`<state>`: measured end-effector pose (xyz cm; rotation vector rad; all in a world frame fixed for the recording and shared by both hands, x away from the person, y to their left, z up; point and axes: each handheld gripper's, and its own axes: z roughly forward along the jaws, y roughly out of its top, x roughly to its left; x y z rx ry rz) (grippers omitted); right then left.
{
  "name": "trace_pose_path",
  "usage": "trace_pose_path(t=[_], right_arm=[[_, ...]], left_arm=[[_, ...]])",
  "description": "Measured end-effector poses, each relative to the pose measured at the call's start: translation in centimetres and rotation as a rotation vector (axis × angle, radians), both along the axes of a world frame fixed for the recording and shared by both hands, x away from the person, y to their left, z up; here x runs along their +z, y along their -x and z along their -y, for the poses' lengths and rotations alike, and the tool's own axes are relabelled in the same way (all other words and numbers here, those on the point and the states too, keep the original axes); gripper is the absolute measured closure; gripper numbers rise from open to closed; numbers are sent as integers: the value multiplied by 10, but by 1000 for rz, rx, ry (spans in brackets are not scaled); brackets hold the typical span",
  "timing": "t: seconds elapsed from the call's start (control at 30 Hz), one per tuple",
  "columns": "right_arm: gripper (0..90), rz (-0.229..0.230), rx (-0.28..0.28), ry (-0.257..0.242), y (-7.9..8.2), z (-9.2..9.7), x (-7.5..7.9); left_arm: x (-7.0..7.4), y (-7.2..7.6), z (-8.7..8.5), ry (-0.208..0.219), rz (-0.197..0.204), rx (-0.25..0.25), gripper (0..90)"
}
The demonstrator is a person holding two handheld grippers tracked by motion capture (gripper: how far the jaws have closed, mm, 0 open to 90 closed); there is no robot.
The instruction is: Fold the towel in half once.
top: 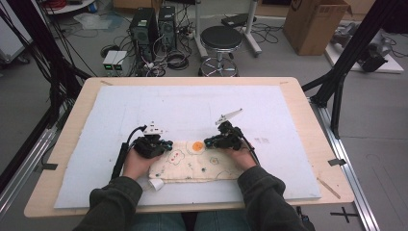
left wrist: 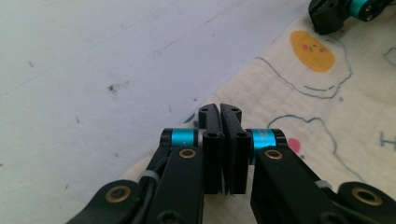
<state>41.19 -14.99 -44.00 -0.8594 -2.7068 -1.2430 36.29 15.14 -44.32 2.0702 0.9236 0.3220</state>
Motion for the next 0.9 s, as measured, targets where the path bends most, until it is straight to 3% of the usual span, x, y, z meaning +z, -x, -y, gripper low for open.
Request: trace_pose_path(t=[0.3, 0.57, 0.7, 0.8, 0.9], right_arm=[[860, -5, -28, 20, 0, 13, 0], [857, -11, -76, -16, 3, 39, -4], [839, -18, -88, -28, 5, 43, -4], [776, 4, -65, -39, 5, 41, -3], [758, 27, -64, -78, 7, 43, 2]], left_arm=[[0, 1, -6, -10, -10, -8, 874], [-1, 1, -13, 2, -14, -3, 874], [-1, 1, -12, 2, -10, -5, 870], [1, 1, -13, 14, -6, -2, 805], [5, 2, -14, 65, 13, -7, 741]])
